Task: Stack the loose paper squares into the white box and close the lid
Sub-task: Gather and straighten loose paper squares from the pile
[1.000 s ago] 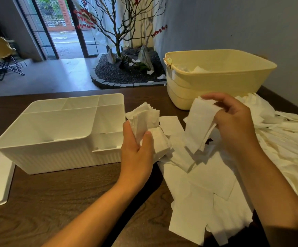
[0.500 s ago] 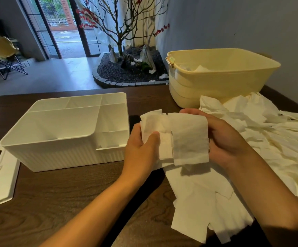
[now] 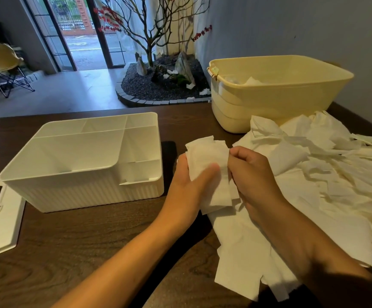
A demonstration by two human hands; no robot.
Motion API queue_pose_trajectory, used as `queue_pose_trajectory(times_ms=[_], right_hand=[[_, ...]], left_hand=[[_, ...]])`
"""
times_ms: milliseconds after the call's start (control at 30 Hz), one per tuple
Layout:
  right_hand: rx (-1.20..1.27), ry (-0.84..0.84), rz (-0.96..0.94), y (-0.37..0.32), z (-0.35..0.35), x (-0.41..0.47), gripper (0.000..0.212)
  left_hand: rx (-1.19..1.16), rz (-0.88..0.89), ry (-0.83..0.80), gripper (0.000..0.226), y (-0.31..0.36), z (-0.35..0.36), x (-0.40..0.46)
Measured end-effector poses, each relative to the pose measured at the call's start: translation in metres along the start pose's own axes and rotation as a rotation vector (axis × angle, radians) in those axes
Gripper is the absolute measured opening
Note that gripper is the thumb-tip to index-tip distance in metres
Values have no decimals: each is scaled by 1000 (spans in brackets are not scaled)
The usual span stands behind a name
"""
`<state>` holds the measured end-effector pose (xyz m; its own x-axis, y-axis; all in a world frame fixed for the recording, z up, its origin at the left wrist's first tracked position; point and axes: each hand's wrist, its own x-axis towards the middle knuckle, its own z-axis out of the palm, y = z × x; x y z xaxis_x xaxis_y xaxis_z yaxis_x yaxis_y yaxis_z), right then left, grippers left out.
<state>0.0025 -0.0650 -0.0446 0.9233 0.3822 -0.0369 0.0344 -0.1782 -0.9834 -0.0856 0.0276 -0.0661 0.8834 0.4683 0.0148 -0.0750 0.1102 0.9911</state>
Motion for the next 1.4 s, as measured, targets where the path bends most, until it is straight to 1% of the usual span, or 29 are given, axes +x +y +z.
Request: queue_pose_trajectory(times_ms=[67,133,167,233,267,300,333,367,433,467,500,533,567,633,700,767,867,933,1033,1133,1233,1333,1400], right_hand=[[-12,-20,-3,-1,0,-2,27],[-41,-30,20,-3,0,1,20],[-39,-14,49,-6,-1,2,19],[35,34,80,-14,-5,6,26],[91,14,50,-17,-9,5,27],[133,-50,-10,-17,-12,3,31],[141,-141,-88,-16,-15,-1,44],[94,-238,-163,-14,-18,-5,60],[-90,-380,-306,-8,-16,-9,86],[-179,-425,-356,-6,-14,-10,93],[-231,-451,-385,-7,-12,-12,94],[-238,-463,-394,-8,-10,-15,88],[-218,-464,-401,-10,-7,-19,78],[-188,-452,-417,-14,-3,-29,56],[-248,-448,-463,-21,5,-41,42],[-281,-428,-484,-27,17,-54,33],[-200,-347,-421,-20,41,-74,36],[-189,-302,-362,-10,59,-86,36],[-158,-301,-261,4,78,-99,32],[-65,-281,-194,5,83,-100,37],[53,-236,-185,3,84,-99,46],[-22,-290,-183,4,86,-106,36],[-74,-310,-190,5,86,-106,29]], left_hand=[[142,76,-32,48,-1,-3,1],[230,100,-30,56,0,-7,3],[264,94,-28,56,2,-9,3],[340,47,-37,53,9,-14,4],[378,18,-54,51,12,-17,4],[414,-12,-77,49,16,-20,3],[458,-34,-116,47,21,-22,3],[524,-50,-159,44,27,-23,1],[678,-46,-239,40,40,-25,-3],[748,-25,-261,37,46,-27,-5],[820,2,-265,34,54,-30,-9],[891,32,-256,32,60,-34,-13],[953,59,-239,29,66,-39,-18],[991,91,-199,26,75,-53,-29],[970,99,-153,23,80,-70,-42],[886,116,-76,22,80,-85,-56],[592,127,131,24,67,-99,-77],[423,112,271,28,50,-101,-85],[245,43,402,33,27,-102,-87],[63,24,430,34,20,-103,-85],[37,89,436,44,22,-97,-88],[29,69,399,46,23,-89,-90],[8,62,423,47,22,-92,-90]])
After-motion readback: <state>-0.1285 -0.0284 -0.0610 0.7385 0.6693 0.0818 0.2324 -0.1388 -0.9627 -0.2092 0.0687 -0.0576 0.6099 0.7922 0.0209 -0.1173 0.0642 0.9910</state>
